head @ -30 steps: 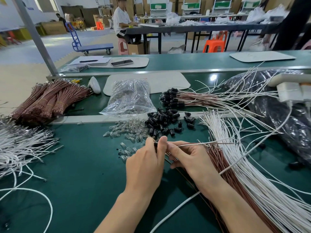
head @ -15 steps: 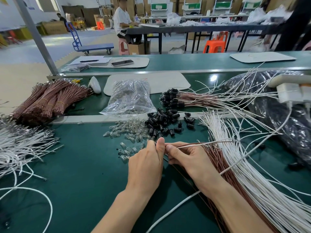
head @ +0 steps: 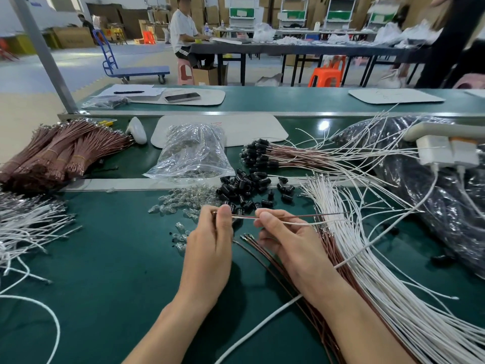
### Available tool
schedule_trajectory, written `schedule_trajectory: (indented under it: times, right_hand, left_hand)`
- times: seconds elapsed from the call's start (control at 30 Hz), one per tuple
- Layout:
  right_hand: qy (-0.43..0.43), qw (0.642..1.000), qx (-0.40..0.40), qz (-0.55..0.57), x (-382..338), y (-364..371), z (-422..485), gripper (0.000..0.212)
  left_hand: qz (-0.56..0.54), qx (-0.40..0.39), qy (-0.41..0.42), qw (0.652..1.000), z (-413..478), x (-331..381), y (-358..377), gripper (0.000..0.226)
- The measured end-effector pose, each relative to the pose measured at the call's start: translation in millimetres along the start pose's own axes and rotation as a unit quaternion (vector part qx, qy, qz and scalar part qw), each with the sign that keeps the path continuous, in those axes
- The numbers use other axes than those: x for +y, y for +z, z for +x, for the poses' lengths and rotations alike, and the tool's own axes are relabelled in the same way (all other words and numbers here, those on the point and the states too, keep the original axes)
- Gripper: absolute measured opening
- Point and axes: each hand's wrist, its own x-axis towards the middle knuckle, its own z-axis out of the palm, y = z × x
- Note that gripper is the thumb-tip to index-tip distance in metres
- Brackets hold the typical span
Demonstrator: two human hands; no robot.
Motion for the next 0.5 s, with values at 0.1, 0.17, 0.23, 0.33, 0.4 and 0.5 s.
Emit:
schedule_trajectory:
  times: [0.1,0.17,0.23,0.33,0.4,0.5]
  right_hand:
    - [-0.004,0.998,0.000,0.059,-3.4,-2.5,-0.5,0.019]
    - [-0.007,0.998,-0.010,0.067,-6.0,-2.1,-2.0,0.023]
    - [-0.014,0.997,-0.010,0.074,-9.8,-3.4,-3.9,0.025]
    - [-0.030,0.994,0.008,0.105,-19.4,-7.7,-7.7,0.023]
    - [-0.045,0.989,0.019,0.139,-26.9,-7.0,-11.5,0.023]
    - [-0.086,0.984,0.021,0.153,-43.2,0.5,-16.6,0.022]
  left_hand:
    - [-0.085,0.074,-0.029,0.993,3.2,-0.3,-3.6,0.043]
    - [-0.115,0.092,-0.028,0.989,3.8,2.1,-4.5,0.035]
    - [-0.144,0.109,-0.023,0.983,4.6,5.7,-6.2,0.029]
    - [-0.178,0.137,-0.028,0.974,7.3,9.5,-13.5,0.028]
    - [-0.188,0.132,-0.029,0.973,7.7,10.0,-17.6,0.032]
    - [-0.187,0.106,-0.017,0.976,6.9,11.8,-21.3,0.032]
